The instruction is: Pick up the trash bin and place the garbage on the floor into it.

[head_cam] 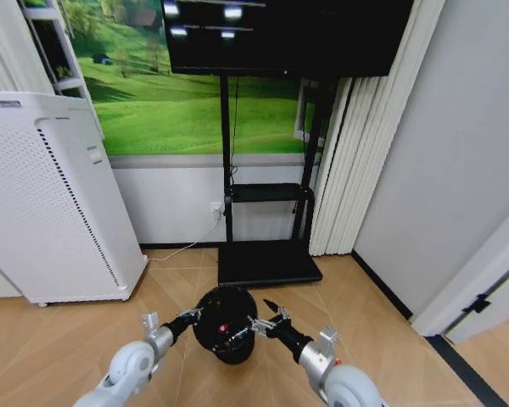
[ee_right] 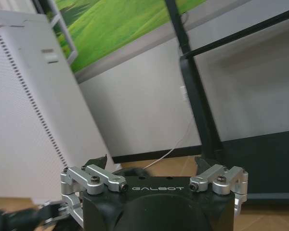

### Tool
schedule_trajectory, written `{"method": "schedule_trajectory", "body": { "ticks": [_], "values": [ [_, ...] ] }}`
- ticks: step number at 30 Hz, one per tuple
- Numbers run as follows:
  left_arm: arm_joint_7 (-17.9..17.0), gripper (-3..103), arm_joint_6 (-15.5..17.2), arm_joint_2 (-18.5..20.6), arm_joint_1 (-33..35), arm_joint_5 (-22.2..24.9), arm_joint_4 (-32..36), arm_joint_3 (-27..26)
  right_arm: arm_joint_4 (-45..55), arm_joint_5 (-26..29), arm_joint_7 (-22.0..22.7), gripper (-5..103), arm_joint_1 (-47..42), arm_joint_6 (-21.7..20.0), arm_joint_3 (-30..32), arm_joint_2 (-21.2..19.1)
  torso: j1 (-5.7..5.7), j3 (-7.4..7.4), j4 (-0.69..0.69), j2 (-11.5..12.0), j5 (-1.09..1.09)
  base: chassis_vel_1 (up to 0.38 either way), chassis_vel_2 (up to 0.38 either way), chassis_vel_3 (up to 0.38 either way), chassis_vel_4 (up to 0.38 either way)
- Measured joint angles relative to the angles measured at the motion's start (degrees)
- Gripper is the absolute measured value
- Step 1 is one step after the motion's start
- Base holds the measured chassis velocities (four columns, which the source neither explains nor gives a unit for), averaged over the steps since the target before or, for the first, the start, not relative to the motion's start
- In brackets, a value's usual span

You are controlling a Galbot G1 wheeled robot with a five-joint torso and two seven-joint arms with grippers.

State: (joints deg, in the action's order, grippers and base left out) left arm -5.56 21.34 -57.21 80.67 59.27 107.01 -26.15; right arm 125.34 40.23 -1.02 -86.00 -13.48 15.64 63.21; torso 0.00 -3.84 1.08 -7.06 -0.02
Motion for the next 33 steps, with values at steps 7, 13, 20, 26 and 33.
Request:
{"method": "schedule_trajectory", "body": {
  "ticks": [7, 13, 20, 26, 33],
  "values": [
    [-4.37, 7, -0.13, -1.37, 7.92, 0.47, 3.96, -12.68, -11.20, -6.13, 4.67, 100, 0.02, 0.19, 4.45, 4.68, 0.00, 0.00, 0.00, -0.01, 0.01, 0.000, 0.000, 0.000, 0.000],
    [-4.46, 7, -0.95, -3.52, 11.20, 1.19, 6.48, -19.44, -22.25, -12.28, 11.14, 100, 1.65, -0.89, 5.46, 6.70, 0.00, 0.00, -0.04, 0.00, 0.03, 0.000, 0.000, 0.000, 0.000],
    [-2.57, 7, -0.95, -3.13, 12.50, 2.37, 7.33, -21.48, -29.75, -22.96, 11.68, 100, -1.98, 1.61, 13.37, 7.83, 0.00, 0.00, 0.03, -0.01, 0.02, 0.000, 0.000, 0.000, 0.000],
    [-3.24, 7, -1.39, -3.84, 11.81, 2.29, 7.59, -20.99, -33.68, -23.70, 12.08, 100, -2.18, 2.59, 13.76, 7.33, 0.00, 0.00, 0.00, -0.02, 0.02, 0.000, 0.000, 0.000, 0.000],
    [-4.17, 7, -1.42, -3.63, 11.66, 3.35, 8.61, -20.32, -41.35, -23.56, 12.93, 100, 1.60, 3.55, 12.07, 10.80, 0.00, 0.00, -0.01, -0.02, 0.02, 0.000, 0.000, 0.000, 0.000]
  ]
}}
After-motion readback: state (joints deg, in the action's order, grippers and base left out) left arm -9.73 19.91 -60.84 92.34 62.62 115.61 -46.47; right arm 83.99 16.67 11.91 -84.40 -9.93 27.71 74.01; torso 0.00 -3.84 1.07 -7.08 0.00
